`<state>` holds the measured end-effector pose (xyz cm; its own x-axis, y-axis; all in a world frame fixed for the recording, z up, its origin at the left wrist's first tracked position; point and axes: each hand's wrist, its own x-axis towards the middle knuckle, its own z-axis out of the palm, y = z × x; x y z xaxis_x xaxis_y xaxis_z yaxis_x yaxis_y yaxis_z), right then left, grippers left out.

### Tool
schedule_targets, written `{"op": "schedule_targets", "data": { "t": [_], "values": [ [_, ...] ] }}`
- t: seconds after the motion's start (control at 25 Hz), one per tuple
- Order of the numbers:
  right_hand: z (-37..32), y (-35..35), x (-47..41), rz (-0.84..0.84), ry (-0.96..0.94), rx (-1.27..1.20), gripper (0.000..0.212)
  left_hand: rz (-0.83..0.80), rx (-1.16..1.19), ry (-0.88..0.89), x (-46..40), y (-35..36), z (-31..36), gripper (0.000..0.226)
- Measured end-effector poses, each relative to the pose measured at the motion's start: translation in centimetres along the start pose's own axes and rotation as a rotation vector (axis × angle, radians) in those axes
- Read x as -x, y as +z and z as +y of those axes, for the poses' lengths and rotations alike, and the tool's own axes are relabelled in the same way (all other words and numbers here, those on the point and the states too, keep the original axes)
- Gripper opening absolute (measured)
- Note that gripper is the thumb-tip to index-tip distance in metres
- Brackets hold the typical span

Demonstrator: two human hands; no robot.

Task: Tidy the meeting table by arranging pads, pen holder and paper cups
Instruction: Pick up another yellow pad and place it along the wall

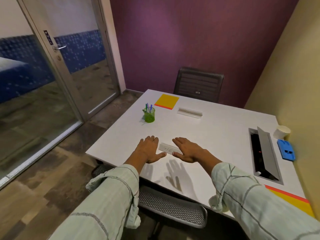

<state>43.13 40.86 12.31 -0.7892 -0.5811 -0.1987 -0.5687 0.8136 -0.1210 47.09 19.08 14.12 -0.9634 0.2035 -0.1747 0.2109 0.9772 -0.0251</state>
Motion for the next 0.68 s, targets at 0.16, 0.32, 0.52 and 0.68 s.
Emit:
{"op": "schedule_targets", "data": {
  "t": [0.16, 0.32, 0.52, 0.68],
  "values": [
    [-6.4, -1.1, -5.4, -0.014, -0.063, 0.025, 0.074, -0.013, 0.027, -0.082, 2.5, -0.3, -7.9, 0.086],
    [-10.6, -1.4, -10.9, -0.016, -0.106, 0.048, 0.074, -0.005, 0.072, -0.166, 3.5, 0.7, -13.8, 0.083],
    [-14.7, -0.1, -19.3, -0.050, -0.111, 0.050, 0.075, -0.021, 0.134, -0.216, 2.4, 3.1, -21.8, 0.082],
    [-17.3, 0.9, -26.6, -0.047, -0.085, 0.023, 0.074, -0.038, 0.125, -0.170, -0.9, 4.6, -28.7, 0.080]
  ]
}}
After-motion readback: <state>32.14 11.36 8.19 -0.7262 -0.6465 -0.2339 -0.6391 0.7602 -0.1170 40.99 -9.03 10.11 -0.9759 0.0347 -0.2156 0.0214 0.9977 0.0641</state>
